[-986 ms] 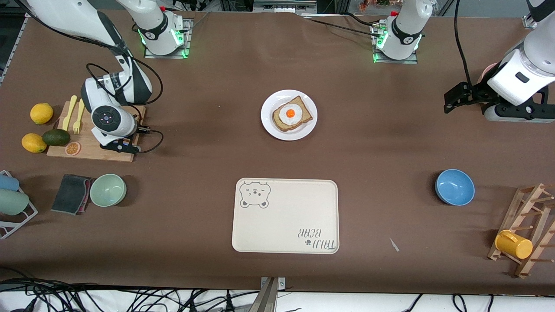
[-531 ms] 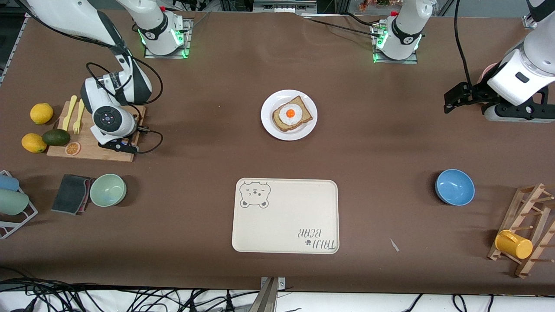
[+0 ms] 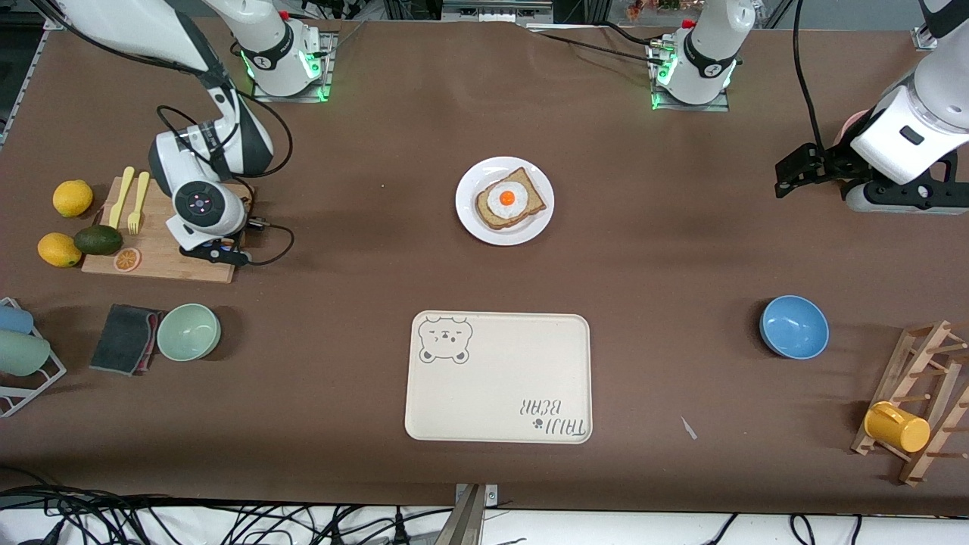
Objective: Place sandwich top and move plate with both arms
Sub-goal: 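Close the right gripper on the bread slice edge and lift it, then carry the bread slice with the right gripper over the egg toast plate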
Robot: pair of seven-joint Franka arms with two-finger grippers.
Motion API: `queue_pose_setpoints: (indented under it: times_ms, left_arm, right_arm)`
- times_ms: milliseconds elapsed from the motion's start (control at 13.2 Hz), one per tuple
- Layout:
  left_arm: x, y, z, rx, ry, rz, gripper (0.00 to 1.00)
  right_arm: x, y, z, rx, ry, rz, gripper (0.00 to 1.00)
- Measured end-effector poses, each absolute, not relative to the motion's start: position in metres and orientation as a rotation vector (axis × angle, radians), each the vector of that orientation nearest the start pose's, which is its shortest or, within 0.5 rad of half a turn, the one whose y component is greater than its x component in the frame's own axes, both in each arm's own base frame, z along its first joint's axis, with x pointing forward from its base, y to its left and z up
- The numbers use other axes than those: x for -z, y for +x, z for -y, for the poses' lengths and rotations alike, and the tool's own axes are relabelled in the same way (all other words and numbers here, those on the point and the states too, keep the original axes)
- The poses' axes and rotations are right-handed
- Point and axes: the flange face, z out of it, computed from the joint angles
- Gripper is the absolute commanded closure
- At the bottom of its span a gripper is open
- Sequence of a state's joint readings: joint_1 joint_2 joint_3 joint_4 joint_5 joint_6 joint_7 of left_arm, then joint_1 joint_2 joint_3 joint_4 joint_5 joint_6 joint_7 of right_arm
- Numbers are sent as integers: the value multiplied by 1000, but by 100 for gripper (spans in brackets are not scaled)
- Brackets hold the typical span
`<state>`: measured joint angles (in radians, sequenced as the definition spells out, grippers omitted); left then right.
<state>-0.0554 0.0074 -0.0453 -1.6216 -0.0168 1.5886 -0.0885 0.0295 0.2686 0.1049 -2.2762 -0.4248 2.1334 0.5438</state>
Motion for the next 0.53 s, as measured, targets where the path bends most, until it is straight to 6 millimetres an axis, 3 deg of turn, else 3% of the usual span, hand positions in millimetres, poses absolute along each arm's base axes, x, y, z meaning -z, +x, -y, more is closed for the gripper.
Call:
queue_pose_setpoints:
  times_ms: [228,531]
  left_arm:
    - [-598,554,58,-66,-3154,-18,0]
    - [-598,554,58,-66,-3154,-18,0]
  right_arm:
    - [-278,491,-94,-539,-3469,-4,100]
    - [-369,529,-136,-499,-3221,227,100]
